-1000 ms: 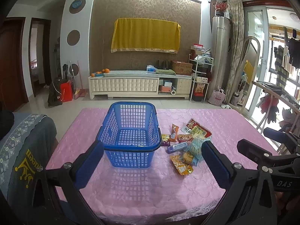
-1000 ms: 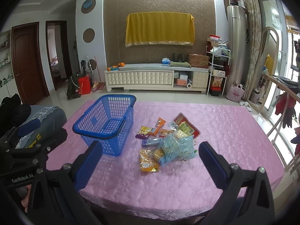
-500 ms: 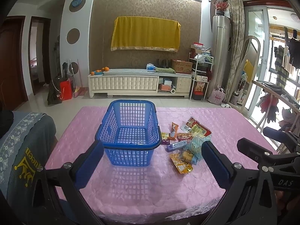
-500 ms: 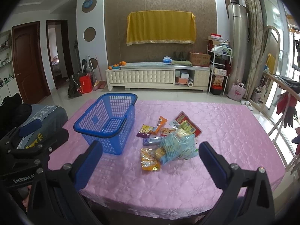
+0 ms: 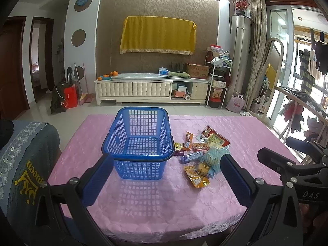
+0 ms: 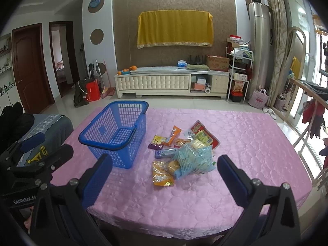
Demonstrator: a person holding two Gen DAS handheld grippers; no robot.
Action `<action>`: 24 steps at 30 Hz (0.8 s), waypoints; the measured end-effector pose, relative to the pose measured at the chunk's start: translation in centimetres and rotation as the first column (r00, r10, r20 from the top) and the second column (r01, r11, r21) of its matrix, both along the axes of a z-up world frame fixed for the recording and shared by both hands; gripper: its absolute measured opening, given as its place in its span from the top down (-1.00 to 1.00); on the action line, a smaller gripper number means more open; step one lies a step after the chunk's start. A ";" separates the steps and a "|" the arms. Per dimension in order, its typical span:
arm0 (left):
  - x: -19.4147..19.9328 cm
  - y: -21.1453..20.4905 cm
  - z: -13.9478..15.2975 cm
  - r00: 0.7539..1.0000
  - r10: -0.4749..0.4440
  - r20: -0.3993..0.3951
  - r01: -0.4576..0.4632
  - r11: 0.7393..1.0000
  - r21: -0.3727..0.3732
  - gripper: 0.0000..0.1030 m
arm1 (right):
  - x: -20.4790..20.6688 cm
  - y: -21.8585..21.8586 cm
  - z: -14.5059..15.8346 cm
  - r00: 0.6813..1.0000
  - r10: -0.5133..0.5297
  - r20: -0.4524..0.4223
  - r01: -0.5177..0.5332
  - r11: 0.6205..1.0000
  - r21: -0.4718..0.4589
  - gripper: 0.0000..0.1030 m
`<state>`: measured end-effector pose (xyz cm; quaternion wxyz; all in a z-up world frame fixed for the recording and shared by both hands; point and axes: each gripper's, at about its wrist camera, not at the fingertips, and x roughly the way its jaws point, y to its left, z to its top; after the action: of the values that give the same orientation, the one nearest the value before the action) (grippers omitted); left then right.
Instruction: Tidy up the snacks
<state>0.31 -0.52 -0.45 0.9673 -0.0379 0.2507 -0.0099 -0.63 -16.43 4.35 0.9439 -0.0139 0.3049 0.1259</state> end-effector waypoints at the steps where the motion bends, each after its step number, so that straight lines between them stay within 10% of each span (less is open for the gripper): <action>1: 0.0 0.0 0.0 1.000 0.001 0.002 -0.001 1.000 -0.001 -1.00 | 0.0 0.0 0.0 1.000 0.003 0.000 -0.003 1.000 0.000 -1.00; 24: -0.3 0.4 0.0 1.000 0.013 -0.008 -0.013 1.000 -0.002 -1.00 | 0.1 0.3 0.1 1.000 0.022 -0.006 -0.022 1.000 -0.004 -1.00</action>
<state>0.04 -0.10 -0.45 0.9663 -0.0404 0.2541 -0.0035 -0.50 -16.15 4.49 0.9416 -0.0186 0.3078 0.1356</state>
